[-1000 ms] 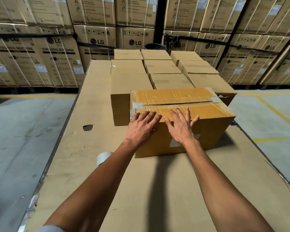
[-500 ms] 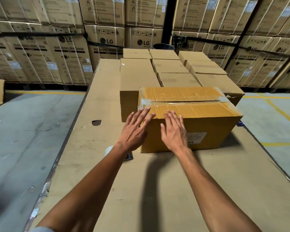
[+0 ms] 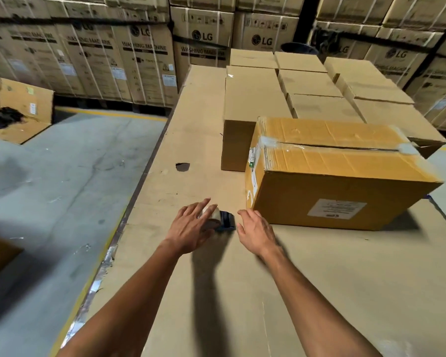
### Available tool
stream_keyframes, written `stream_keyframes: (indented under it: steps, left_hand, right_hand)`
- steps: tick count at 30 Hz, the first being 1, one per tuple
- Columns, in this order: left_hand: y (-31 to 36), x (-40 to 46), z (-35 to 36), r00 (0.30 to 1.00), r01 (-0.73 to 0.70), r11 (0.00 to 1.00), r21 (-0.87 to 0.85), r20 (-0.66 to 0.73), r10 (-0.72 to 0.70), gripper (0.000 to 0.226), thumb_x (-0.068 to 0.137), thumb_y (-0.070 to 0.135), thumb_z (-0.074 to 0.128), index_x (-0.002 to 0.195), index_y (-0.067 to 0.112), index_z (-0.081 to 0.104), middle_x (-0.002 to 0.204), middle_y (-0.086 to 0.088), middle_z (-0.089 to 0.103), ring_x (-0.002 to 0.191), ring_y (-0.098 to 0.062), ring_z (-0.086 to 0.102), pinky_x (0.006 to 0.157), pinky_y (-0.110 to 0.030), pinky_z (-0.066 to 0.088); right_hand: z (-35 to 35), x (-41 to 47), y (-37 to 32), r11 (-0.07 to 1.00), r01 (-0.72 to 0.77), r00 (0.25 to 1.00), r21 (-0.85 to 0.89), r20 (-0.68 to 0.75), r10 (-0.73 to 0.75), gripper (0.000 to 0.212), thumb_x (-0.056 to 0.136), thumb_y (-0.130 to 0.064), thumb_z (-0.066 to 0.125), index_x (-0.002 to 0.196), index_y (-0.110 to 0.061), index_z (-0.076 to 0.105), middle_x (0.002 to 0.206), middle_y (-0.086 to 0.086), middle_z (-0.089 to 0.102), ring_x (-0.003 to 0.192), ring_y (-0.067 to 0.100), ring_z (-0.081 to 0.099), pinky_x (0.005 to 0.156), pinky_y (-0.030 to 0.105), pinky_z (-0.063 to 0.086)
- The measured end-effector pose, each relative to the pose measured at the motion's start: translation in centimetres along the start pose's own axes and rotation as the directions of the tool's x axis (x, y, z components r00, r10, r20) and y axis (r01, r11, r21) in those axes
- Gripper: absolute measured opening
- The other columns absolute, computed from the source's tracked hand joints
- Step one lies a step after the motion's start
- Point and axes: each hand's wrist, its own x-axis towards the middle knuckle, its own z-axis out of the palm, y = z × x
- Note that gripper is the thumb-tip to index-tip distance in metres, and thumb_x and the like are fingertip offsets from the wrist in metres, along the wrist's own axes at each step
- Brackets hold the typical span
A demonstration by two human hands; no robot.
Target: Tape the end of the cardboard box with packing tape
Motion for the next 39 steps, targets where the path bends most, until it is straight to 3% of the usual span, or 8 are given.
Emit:
stream_keyframes:
  steps: [3, 5, 11, 14, 19, 25, 33, 39]
  left_hand:
    - [-0.9, 0.3, 0.8, 0.999, -0.006, 1.0, 0.009, 0.049, 0.006, 0.086, 0.105, 0.059, 0.052, 0.175, 0.03, 0.011, 0.184, 0.002, 0.008, 0.164, -0.03, 0.027, 0.13, -0.047, 0.026]
    - [-1.1, 0.8, 1.2, 0.998, -0.027, 1.0, 0.004, 0.048, 0.026, 0.084, 0.107, 0.061, 0.049, 0.175, 0.032, 0.01, 0.184, 0.003, 0.007, 0.165, -0.029, 0.024, 0.131, -0.047, 0.024]
    - [-1.8, 2.3, 3.2, 0.999, -0.05, 0.993, -0.104, 0.017, 0.052, 0.08, 0.108, 0.063, 0.045, 0.174, 0.031, 0.015, 0.182, 0.0, 0.018, 0.159, -0.031, 0.036, 0.128, -0.047, 0.034]
    - [-2.2, 2.5, 4.1, 0.998, -0.058, 0.989, -0.138, -0.012, 0.057, 0.076, 0.111, 0.062, 0.043, 0.174, 0.03, 0.017, 0.181, -0.001, 0.021, 0.156, -0.03, 0.037, 0.128, -0.045, 0.036]
    - [-2.4, 2.5, 4.8, 0.997, -0.058, 0.98, -0.188, -0.07, 0.046, 0.071, 0.111, 0.057, 0.048, 0.172, 0.026, 0.026, 0.177, -0.003, 0.029, 0.147, -0.031, 0.043, 0.121, -0.046, 0.045]
    - [-2.4, 2.1, 4.9, 0.997, -0.045, 0.974, -0.221, -0.078, 0.028, 0.071, 0.111, 0.057, 0.049, 0.171, 0.026, 0.027, 0.177, -0.003, 0.029, 0.148, -0.03, 0.042, 0.121, -0.046, 0.047]
    - [-2.7, 2.1, 4.4, 0.995, -0.08, 0.985, -0.15, -0.068, 0.071, 0.071, 0.111, 0.058, 0.045, 0.171, 0.025, 0.028, 0.178, -0.007, 0.029, 0.156, -0.032, 0.038, 0.128, -0.05, 0.036]
    - [-0.9, 2.8, 4.1, 0.986, -0.124, 0.984, -0.128, -0.124, 0.108, 0.066, 0.109, 0.053, 0.053, 0.166, 0.022, 0.04, 0.179, -0.006, 0.028, 0.164, -0.03, 0.03, 0.131, -0.05, 0.029]
  right_hand:
    - [1.3, 1.8, -0.3, 0.99, -0.112, 0.982, 0.081, 0.164, 0.097, 0.046, 0.109, -0.034, 0.048, 0.148, -0.01, 0.051, 0.146, 0.011, 0.056, 0.135, 0.032, 0.051, 0.11, 0.043, 0.045]
    - [2.4, 2.6, -0.3, 0.963, -0.207, 0.969, 0.173, 0.174, 0.177, 0.043, 0.109, -0.031, 0.05, 0.144, -0.007, 0.055, 0.145, 0.013, 0.058, 0.135, 0.034, 0.053, 0.108, 0.042, 0.046]
    - [5.5, 5.5, -0.5, 0.833, -0.416, 0.909, 0.364, 0.187, 0.373, 0.031, 0.102, -0.027, 0.067, 0.121, -0.004, 0.072, 0.12, 0.017, 0.075, 0.109, 0.034, 0.07, 0.095, 0.037, 0.056]
    - [6.1, 6.4, -0.7, 0.759, -0.48, 0.875, 0.44, 0.174, 0.452, 0.028, 0.099, -0.032, 0.072, 0.112, -0.007, 0.077, 0.11, 0.012, 0.079, 0.1, 0.028, 0.073, 0.083, 0.025, 0.051]
    - [6.8, 7.0, -0.6, 0.717, -0.523, 0.84, 0.46, 0.134, 0.526, 0.013, 0.096, -0.029, 0.077, 0.09, -0.017, 0.076, 0.097, 0.006, 0.08, 0.088, 0.023, 0.072, 0.075, 0.023, 0.046]
    - [7.4, 6.5, -0.6, 0.678, -0.56, 0.808, 0.477, 0.133, 0.574, 0.012, 0.097, -0.024, 0.076, 0.093, -0.013, 0.08, 0.098, 0.007, 0.08, 0.084, 0.021, 0.067, 0.074, 0.022, 0.044]
    - [7.9, 6.0, -0.2, 0.526, -0.613, 0.752, 0.59, 0.233, 0.616, 0.019, 0.092, -0.037, 0.079, 0.092, -0.018, 0.079, 0.098, 0.004, 0.081, 0.098, 0.028, 0.074, 0.088, 0.037, 0.058]
    - [7.7, 6.1, -0.3, 0.536, -0.599, 0.757, 0.594, 0.203, 0.621, 0.014, 0.093, -0.032, 0.077, 0.087, -0.02, 0.077, 0.1, 0.007, 0.082, 0.099, 0.03, 0.073, 0.091, 0.039, 0.058]
